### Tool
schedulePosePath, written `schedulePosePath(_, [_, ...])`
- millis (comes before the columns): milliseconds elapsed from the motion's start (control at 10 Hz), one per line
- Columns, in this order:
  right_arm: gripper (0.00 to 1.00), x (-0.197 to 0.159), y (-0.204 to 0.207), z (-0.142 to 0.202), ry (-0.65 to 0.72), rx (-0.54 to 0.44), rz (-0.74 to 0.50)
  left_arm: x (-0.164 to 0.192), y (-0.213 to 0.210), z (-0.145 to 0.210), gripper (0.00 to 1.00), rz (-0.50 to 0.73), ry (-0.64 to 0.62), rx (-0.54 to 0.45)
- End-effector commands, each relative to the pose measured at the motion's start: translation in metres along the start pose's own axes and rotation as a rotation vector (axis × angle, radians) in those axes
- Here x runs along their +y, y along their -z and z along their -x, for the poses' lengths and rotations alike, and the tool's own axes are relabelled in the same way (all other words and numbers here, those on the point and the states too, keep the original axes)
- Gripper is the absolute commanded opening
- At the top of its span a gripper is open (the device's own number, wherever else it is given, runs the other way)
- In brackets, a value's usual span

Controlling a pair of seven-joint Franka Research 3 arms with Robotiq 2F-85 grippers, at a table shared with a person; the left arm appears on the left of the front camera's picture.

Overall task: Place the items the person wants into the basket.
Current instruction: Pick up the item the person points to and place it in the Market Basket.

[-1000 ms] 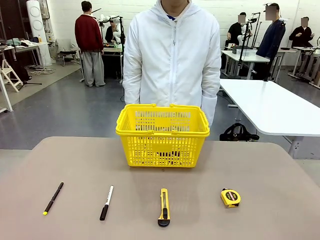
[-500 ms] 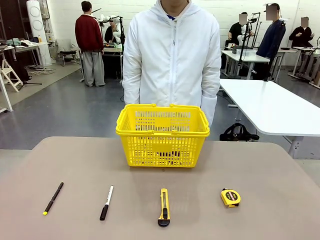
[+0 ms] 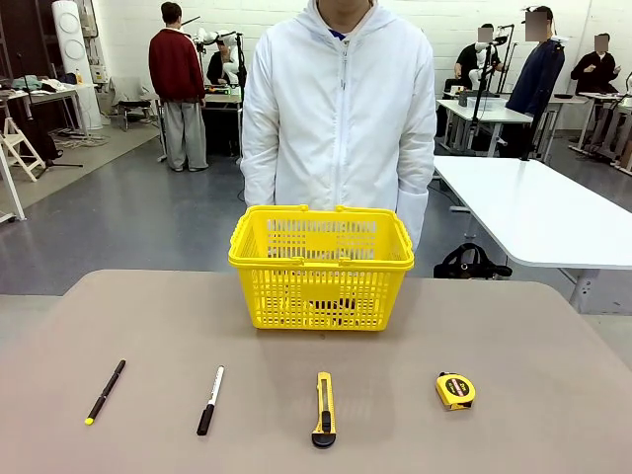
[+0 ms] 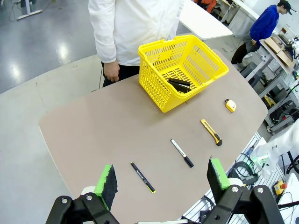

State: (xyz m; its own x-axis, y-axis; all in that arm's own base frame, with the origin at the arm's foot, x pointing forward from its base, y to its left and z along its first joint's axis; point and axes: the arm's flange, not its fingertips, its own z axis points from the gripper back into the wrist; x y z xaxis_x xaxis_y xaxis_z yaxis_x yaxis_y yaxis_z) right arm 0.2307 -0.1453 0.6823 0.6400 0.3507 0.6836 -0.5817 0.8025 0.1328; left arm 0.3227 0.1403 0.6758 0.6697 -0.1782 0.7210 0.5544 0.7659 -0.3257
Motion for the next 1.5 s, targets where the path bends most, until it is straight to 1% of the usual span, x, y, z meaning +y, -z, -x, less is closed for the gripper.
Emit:
schedulePosePath(0, [1.0,-0.0013,0.0001,-0.0018,0.0,0.005,0.002,0.0006,-0.0004,0.001,1.0,0.016,0.014,-0.013])
schedulePosePath(1400, [1.0,-0.0013,0.0001,-0.0018,0.0,0.005,0.002,0.0006,-0.0004,0.001,1.0,0.016,0.014,-0.013])
